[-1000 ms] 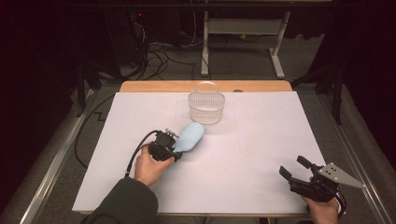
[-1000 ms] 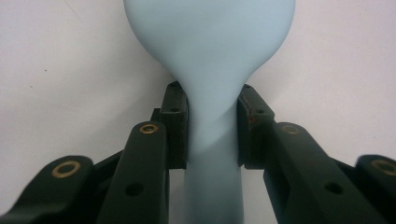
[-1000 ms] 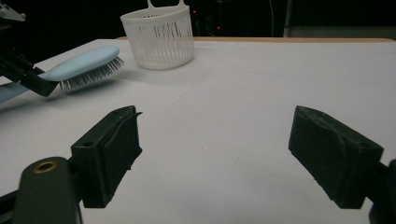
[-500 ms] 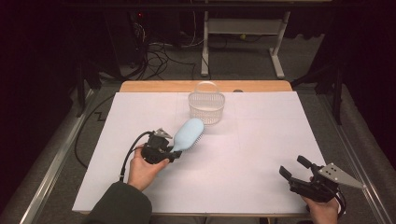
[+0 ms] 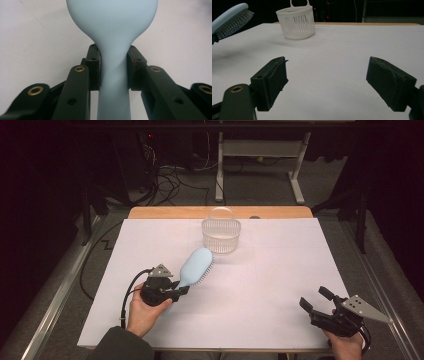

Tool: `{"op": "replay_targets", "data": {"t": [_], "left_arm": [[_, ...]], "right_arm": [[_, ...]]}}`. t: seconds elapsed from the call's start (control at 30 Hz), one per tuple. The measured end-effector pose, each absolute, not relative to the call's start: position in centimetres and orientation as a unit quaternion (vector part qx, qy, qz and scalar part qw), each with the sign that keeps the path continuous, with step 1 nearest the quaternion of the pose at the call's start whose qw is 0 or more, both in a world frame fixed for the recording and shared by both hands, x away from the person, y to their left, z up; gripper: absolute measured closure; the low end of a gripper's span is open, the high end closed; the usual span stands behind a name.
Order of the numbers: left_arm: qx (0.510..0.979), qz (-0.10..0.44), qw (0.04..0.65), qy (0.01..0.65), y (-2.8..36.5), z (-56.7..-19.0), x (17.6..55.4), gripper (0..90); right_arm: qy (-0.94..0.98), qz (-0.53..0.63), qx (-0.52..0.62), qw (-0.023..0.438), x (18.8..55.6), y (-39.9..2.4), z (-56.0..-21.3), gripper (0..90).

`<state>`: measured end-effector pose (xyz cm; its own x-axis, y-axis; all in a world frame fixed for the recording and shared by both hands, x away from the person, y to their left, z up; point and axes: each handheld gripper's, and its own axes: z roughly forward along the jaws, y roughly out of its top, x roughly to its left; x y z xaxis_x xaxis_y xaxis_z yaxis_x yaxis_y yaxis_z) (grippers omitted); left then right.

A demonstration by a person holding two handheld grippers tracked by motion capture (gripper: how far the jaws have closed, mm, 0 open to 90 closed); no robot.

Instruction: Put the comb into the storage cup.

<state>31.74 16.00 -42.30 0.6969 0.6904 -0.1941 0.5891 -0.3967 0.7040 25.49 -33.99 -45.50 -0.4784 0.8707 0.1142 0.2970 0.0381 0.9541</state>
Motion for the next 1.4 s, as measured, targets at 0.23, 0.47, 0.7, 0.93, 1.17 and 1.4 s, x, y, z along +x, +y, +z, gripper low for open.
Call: {"op": "replay_targets", "data": {"t": [0.23,0.47,0.7,0.93,1.17,1.4], "left_arm": [[0.827,0.063,0.417,0.372,16.3,-42.6,30.3,69.3],[0.822,0.066,0.431,0.367,16.6,-43.2,29.2,69.3],[0.819,0.07,0.44,0.36,16.4,-43.4,28.9,69.3],[0.822,0.07,0.447,0.347,15.7,-43.4,28.2,69.3],[0.824,0.071,0.444,0.345,15.4,-43.7,27.9,69.3],[0.824,0.069,0.447,0.341,15.1,-43.7,27.8,69.3]], "right_arm": [[0.67,0.539,0.434,0.268,25.4,-33.6,-45.4,17.6],[0.671,0.54,0.431,0.271,25.2,-33.3,-45.3,17.7],[0.671,0.538,0.431,0.273,25.2,-33.2,-45.3,17.6],[0.669,0.546,0.426,0.269,25.1,-33.0,-45.2,17.6],[0.673,0.564,0.403,0.26,24.7,-31.7,-44.8,17.6],[0.681,0.568,0.39,0.25,24.8,-30.8,-44.8,17.6]]}}
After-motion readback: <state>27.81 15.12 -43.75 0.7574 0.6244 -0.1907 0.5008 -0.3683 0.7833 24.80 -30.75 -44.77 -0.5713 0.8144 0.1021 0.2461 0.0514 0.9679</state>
